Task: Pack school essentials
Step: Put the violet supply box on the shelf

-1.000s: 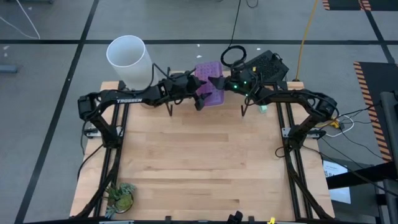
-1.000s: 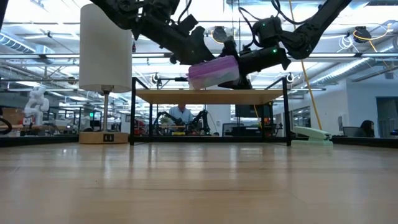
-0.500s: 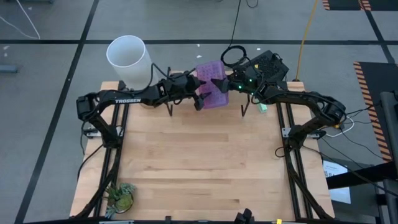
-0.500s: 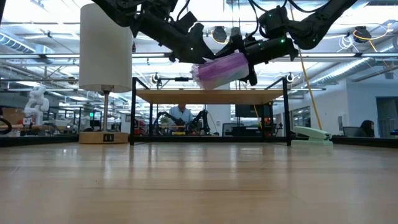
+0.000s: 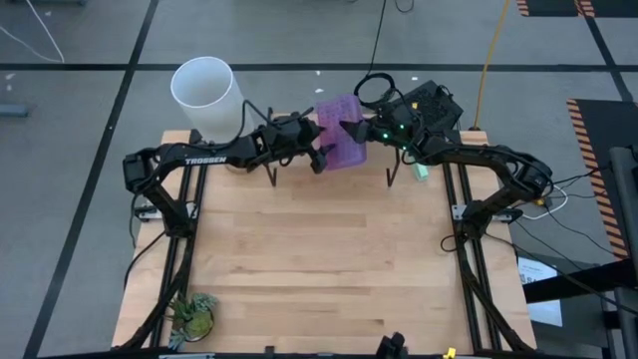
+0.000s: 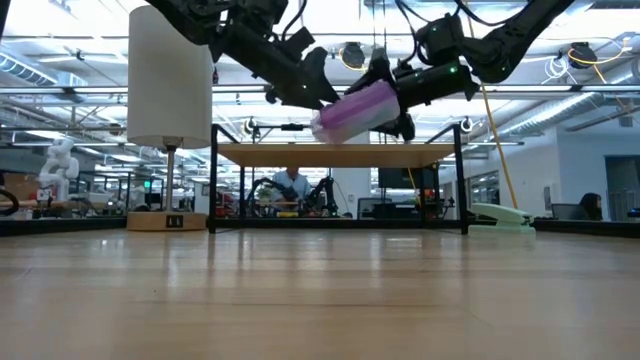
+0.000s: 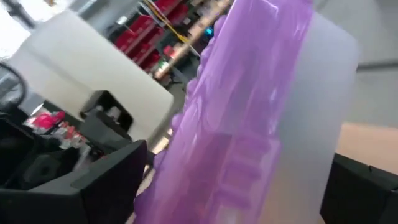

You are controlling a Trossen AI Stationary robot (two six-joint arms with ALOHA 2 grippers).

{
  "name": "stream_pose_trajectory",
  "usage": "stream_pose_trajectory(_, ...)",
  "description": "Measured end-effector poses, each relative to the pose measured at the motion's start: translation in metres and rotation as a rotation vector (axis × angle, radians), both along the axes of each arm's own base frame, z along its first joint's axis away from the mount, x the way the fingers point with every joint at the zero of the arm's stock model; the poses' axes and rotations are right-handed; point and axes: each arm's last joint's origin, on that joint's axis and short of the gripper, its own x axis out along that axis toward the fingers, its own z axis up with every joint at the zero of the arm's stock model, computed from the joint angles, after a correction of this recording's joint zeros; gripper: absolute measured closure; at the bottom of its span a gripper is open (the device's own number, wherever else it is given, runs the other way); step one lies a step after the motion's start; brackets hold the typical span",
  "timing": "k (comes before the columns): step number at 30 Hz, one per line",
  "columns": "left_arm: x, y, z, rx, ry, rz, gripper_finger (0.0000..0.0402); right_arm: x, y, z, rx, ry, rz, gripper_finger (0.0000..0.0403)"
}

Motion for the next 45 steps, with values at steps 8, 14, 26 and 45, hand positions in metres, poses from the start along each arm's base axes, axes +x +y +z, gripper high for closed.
stream_pose_trajectory(8,-0.002,0.001,-0.003,0.000,0.035,0.018,0.0119,-0.009,-0.006,-0.007,0.083,0.056,0.042,0.0005)
stream_pose_trajectory(14,-0.003,0.000,-0.006,-0.008,0.077,0.023,0.0119,-0.010,-0.007,-0.007,0.015,0.083,0.145,0.0003)
stream_pose_trajectory(26,-0.007,0.000,-0.008,-0.017,0.124,0.056,0.0119,-0.012,-0.007,-0.005,-0.134,0.144,0.205,0.0002)
stream_pose_trajectory(45,-0.027,-0.024,0.042,0.106,-0.005,0.077,0.0119,0.011,0.008,-0.006,-0.025,0.027,-0.147,0.0003)
